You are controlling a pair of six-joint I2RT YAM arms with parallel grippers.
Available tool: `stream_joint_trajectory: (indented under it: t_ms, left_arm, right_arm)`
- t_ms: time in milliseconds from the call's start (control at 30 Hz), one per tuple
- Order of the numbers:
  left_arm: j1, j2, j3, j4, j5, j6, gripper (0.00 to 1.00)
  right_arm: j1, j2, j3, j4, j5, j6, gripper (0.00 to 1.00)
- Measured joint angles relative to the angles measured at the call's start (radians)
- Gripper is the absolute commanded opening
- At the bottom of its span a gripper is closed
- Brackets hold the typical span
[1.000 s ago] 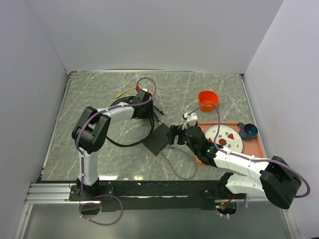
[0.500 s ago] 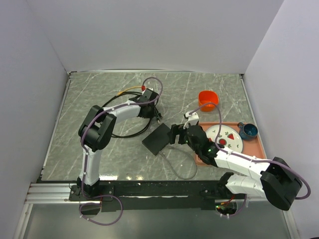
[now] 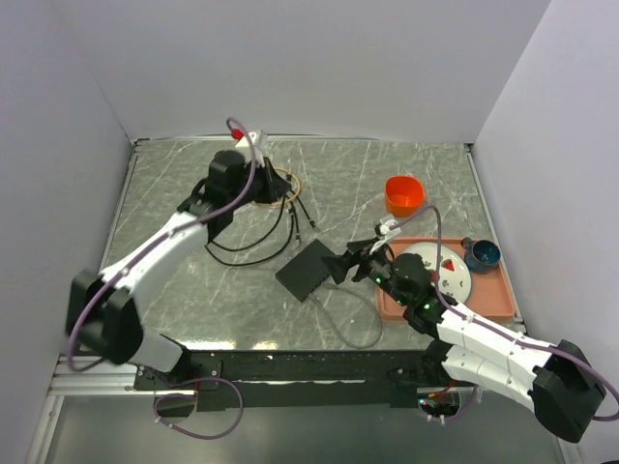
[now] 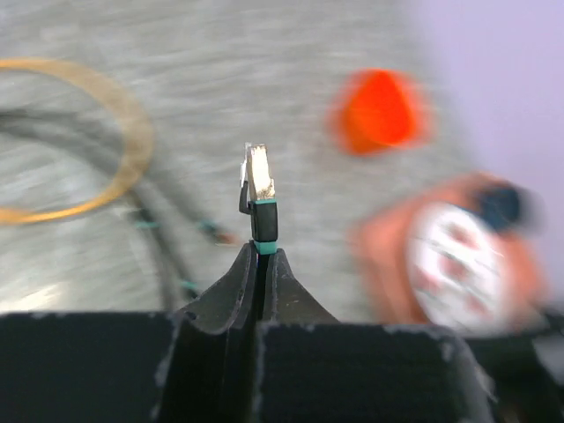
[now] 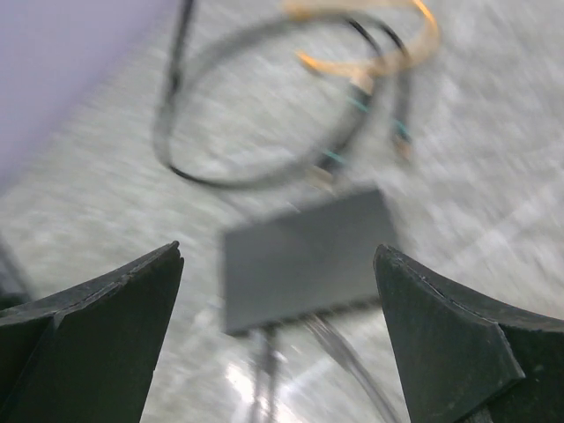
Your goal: Insert the plug into the switch port
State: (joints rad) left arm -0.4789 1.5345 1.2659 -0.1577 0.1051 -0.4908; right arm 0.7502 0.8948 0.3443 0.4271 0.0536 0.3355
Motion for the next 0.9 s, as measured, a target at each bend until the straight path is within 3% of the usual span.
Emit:
stream_joint_trajectory:
  t_ms: [133,333,600,900]
  left_arm:
    - [-0.015,-0.172,-0.272,0.308,0.262,-0.037,0.01]
    - [-0.033,-0.178,-0.55,0.591,0.531,-0.106,0.01]
    - [-0.111,-0.297,-0.594,0.751,0.666,-0.108,0.01]
    - [-0.139,-0.34,-0.594,0.761,0.66,-0.099,0.01]
  right_arm:
    - [-0.032,-0.048,-0.006,0.124,-0.141,0.025,0.97]
    - [-0.124,-0.048,-0.009,0.307,-0.357,0.134,0.89]
    - [-0.239,0.083,-0.021,0.572,-0.562,0.334,0.77]
    - [-0.258,0.251,-0.025,0.782,-0.696,0.512,0.71]
